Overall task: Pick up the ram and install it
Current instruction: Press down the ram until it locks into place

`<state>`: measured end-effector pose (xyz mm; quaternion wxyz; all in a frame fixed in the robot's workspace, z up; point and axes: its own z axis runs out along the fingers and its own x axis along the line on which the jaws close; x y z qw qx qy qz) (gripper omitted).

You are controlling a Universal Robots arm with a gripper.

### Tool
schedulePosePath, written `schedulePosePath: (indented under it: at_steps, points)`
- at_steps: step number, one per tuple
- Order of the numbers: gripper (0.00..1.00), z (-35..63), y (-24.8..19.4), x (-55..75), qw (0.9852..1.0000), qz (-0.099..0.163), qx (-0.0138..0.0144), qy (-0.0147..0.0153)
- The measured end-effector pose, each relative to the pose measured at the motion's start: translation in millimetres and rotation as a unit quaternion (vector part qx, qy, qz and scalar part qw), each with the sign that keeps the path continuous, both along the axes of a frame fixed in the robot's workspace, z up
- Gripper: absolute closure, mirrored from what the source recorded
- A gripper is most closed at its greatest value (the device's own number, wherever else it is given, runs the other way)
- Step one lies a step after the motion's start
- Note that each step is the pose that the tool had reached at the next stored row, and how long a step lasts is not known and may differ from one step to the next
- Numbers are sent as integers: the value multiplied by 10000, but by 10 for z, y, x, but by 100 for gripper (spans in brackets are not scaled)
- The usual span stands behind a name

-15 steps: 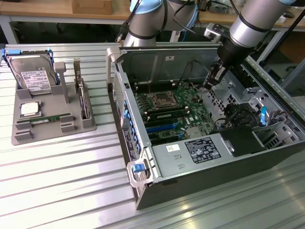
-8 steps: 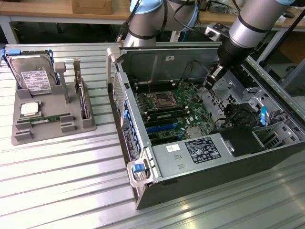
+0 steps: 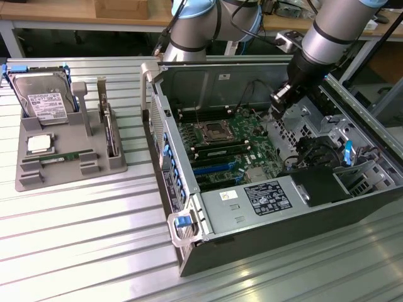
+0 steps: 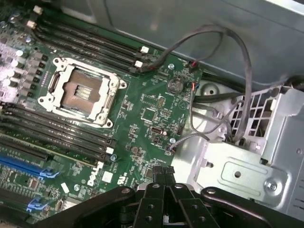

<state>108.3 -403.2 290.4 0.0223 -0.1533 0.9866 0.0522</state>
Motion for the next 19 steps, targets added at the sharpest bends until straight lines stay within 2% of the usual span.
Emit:
schedulePosePath:
  at_steps: [2,5,8,9,10,19]
  points:
    - [89,-3,0,0,9998,-218,-3,0]
    - [89,-12,0,0,9972,-741,-14,0]
    - [89,-19,0,0,9928,-1199,-22,0]
    - [89,-22,0,0,9900,-1412,-25,0]
    - [89,-21,-1,-1,9895,-1446,-26,0]
    - [89,-22,0,-1,9895,-1446,-25,0]
